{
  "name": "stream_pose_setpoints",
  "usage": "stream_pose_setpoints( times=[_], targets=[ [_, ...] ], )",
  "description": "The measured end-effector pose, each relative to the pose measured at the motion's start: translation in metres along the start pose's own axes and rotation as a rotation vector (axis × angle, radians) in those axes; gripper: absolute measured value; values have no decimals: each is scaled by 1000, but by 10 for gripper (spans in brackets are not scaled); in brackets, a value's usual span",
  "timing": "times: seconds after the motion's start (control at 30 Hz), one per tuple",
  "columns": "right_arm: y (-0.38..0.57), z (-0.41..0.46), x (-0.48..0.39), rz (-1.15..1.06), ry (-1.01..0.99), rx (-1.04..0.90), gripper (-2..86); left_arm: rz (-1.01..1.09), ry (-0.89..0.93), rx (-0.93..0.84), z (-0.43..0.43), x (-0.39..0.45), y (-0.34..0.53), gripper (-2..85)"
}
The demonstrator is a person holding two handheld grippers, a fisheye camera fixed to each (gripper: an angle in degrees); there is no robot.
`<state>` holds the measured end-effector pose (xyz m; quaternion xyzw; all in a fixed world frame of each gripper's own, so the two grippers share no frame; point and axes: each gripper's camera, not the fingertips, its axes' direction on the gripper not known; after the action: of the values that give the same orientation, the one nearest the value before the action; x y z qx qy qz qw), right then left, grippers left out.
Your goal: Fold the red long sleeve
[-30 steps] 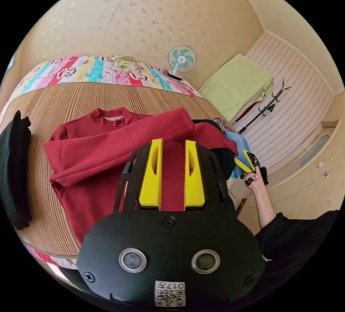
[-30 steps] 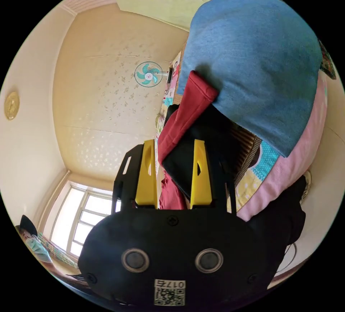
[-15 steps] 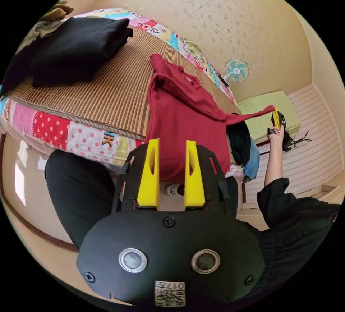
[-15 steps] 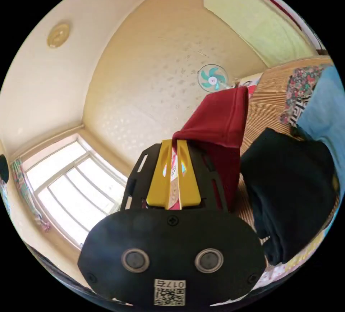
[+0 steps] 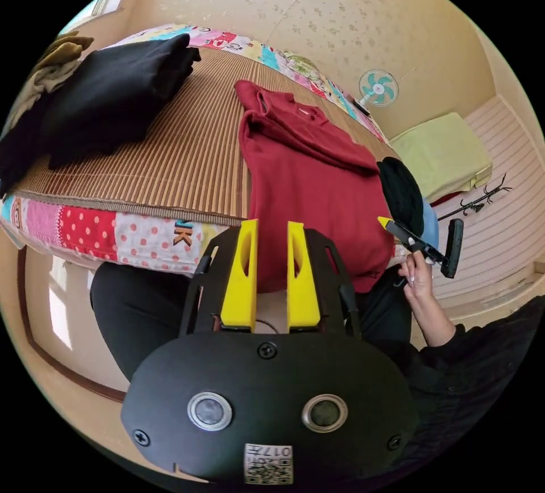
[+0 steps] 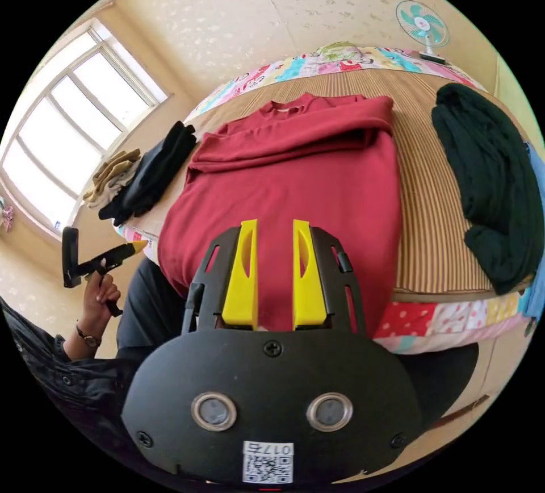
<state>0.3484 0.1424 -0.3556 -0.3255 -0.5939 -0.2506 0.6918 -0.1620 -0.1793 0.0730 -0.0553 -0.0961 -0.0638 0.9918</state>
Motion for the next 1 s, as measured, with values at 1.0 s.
stream_pose_setpoints(
  times=[1.0],
  targets=[
    [-31, 29, 106, 212, 41, -101, 116, 33, -29, -142, 25, -30, -77, 100]
  ],
)
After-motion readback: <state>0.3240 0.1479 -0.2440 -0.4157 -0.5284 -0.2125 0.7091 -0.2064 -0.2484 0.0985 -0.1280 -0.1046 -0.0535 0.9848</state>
